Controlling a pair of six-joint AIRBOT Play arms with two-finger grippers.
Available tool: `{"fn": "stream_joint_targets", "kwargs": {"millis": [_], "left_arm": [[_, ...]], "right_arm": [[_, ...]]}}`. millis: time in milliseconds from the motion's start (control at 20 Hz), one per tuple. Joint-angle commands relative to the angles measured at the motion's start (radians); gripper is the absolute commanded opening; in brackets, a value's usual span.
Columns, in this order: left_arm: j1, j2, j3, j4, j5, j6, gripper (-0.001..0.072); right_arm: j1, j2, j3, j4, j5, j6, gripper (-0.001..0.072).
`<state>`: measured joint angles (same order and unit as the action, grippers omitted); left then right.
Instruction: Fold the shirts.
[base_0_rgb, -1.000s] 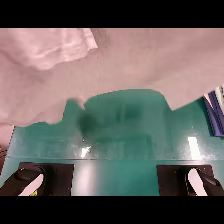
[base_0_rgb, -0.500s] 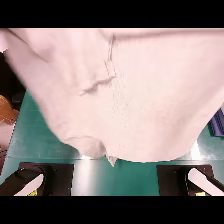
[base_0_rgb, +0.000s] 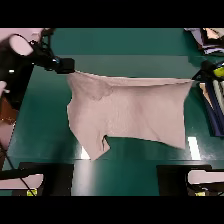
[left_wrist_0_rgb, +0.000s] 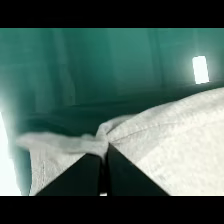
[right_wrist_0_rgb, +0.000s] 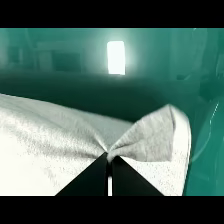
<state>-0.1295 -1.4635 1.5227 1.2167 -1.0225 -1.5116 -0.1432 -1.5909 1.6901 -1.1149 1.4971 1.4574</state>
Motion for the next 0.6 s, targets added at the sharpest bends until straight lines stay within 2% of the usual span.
{"fn": "stream_joint_targets", "kwargs": {"millis": [0, 150, 300, 450, 550], "left_arm": [[0.003, -0.101, -0.006, -0.002, 0.264, 0.019, 0.0026], [0.028, -0.109, -0.002, -0.019, 0.332, 0.020, 0.0026], [0.080, -0.107, -0.002, -0.020, 0.193, 0.040, 0.0026], [0.095, -0.107, -0.034, -0.022, 0.023, 0.129, 0.0025], [0.079, -0.107, -0.100, -0.033, 0.013, 0.158, 0.0025]], "right_arm": [[0.019, -0.148, 0.065, -0.003, -0.156, -0.003, 0.0014], [0.019, -0.191, 0.180, -0.004, -0.179, -0.029, 0.0014], [0.019, -0.166, 0.196, -0.026, -0.144, -0.076, 0.0013], [0.022, -0.120, 0.124, -0.075, -0.089, -0.080, 0.0013], [0.023, -0.072, -0.002, -0.075, -0.134, -0.079, 0.0013]]}}
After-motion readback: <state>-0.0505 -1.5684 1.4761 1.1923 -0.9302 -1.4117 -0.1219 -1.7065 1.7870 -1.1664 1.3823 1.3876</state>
